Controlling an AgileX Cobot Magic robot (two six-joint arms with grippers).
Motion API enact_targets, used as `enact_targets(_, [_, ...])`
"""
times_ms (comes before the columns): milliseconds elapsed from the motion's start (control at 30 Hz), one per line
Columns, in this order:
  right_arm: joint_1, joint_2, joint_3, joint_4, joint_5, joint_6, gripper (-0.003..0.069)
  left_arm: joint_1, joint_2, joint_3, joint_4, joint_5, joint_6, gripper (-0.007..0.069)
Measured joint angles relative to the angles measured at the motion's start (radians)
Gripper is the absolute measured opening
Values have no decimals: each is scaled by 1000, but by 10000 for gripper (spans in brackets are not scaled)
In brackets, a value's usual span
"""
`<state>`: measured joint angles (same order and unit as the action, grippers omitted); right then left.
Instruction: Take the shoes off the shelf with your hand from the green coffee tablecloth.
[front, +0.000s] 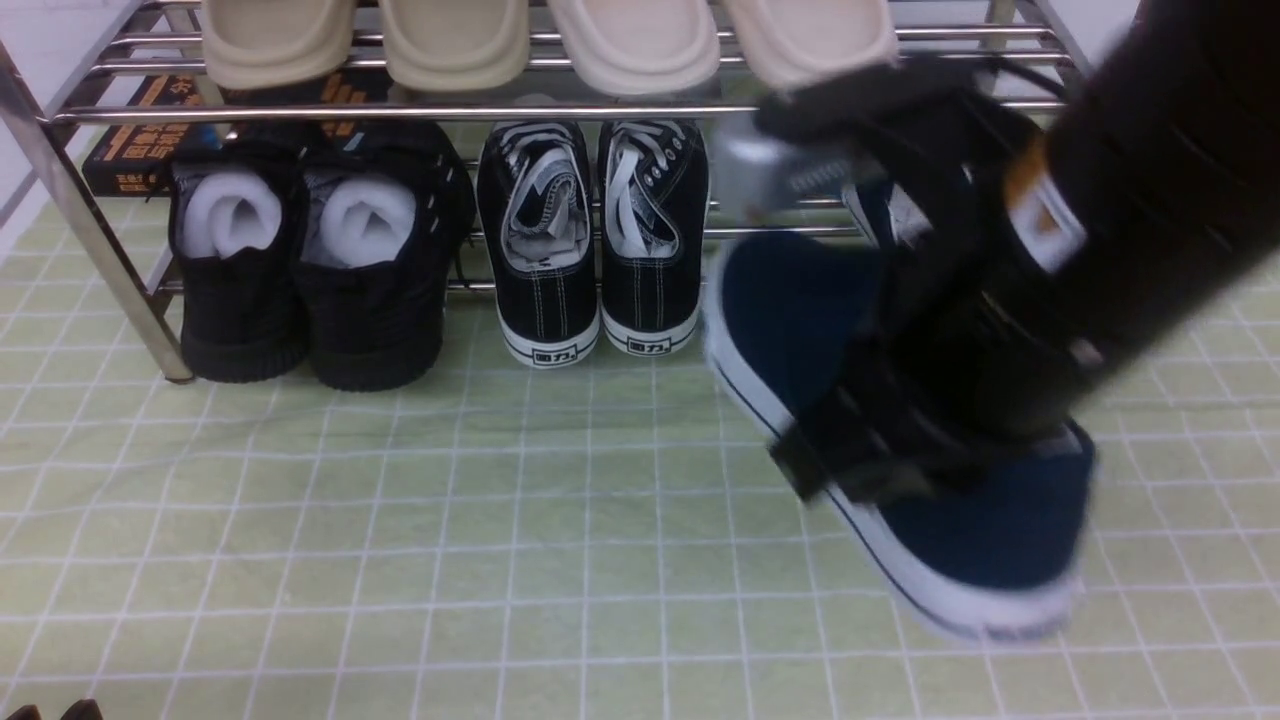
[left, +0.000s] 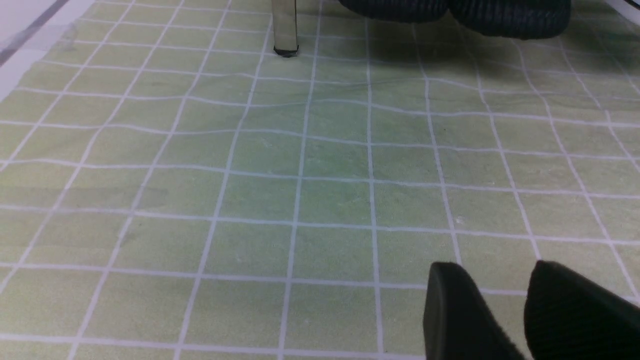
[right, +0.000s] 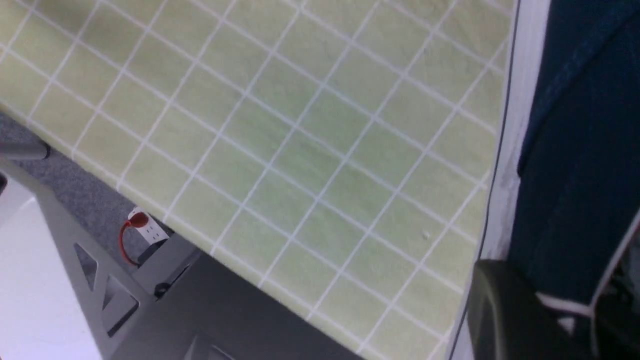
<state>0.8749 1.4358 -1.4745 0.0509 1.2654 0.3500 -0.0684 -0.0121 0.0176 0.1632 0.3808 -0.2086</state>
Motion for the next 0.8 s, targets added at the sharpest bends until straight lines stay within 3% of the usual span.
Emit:
enact_targets(167, [110, -102, 171, -51, -23, 188, 35, 0, 0, 0, 0, 0, 0, 242])
enact_targets(300, [178, -79, 258, -60, -184, 265, 36, 0, 0, 0, 0, 0, 0, 242])
enact_targets(633, [190, 162, 273, -133, -523, 330, 41, 0, 0, 0, 0, 0, 0, 242])
enact_targets(800, [191, 234, 273, -191, -589, 412, 42, 0, 0, 0, 0, 0, 0, 242])
